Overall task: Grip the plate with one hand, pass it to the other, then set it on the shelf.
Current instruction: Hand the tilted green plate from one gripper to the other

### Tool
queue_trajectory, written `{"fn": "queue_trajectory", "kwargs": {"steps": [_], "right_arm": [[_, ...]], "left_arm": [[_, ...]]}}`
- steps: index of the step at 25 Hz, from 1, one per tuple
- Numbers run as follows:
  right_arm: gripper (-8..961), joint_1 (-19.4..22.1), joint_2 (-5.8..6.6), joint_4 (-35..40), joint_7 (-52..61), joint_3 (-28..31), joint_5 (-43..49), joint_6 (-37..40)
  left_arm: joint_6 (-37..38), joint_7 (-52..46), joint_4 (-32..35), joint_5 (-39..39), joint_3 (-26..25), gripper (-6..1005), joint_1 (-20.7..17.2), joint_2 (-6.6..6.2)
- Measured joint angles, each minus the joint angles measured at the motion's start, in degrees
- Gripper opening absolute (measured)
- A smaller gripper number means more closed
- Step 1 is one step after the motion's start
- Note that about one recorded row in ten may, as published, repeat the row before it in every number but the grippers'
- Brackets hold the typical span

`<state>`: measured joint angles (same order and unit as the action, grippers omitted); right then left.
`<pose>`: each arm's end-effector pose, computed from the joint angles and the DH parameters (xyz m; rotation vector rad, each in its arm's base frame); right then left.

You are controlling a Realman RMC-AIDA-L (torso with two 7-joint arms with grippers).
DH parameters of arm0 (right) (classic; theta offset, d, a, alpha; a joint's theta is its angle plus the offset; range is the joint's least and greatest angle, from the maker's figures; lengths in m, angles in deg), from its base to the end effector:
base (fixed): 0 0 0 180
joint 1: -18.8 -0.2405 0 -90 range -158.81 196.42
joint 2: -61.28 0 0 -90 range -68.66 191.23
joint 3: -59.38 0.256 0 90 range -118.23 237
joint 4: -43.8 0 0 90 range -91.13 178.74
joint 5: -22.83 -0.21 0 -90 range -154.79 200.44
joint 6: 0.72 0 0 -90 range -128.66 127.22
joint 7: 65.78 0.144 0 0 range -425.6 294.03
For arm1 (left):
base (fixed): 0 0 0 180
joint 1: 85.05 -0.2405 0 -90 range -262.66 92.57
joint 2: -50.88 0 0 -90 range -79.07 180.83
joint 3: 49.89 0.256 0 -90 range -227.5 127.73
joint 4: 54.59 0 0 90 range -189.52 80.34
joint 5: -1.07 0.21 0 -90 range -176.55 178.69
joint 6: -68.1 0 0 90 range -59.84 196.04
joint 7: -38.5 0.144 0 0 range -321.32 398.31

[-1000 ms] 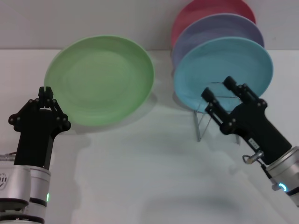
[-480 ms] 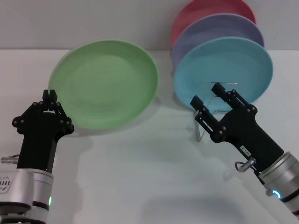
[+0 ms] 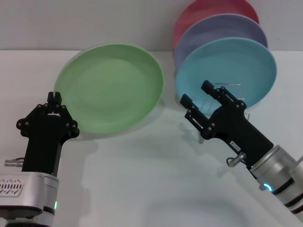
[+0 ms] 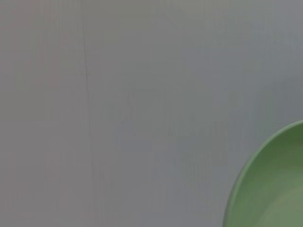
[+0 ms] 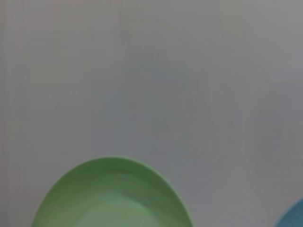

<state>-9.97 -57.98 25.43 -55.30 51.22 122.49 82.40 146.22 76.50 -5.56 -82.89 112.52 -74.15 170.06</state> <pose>0.2456 0.2787 -0.0853 -2.0156 0.4095 1.0773 -0.2417 0.2413 -0.0772 -1.4919 -0.4625 -0.6366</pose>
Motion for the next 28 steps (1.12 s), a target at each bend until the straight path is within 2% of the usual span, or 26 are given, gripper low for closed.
{"fn": "queue_trajectory", "kwargs": {"steps": [10,28], "right_arm": [[632,-3.36,-0.18,-1.53,-1.26,2.4,0.01,-6.65],[632,-7.76,-0.03,-2.29,-1.86,4.35,0.02,-12.56]], "left_arm": [[0.11,4.82,2.37,-2.74,0.45,30,-0.43,0.0],[1.53,16.71,10.19,-7.98,1.32,29,-1.49,0.0]]}}
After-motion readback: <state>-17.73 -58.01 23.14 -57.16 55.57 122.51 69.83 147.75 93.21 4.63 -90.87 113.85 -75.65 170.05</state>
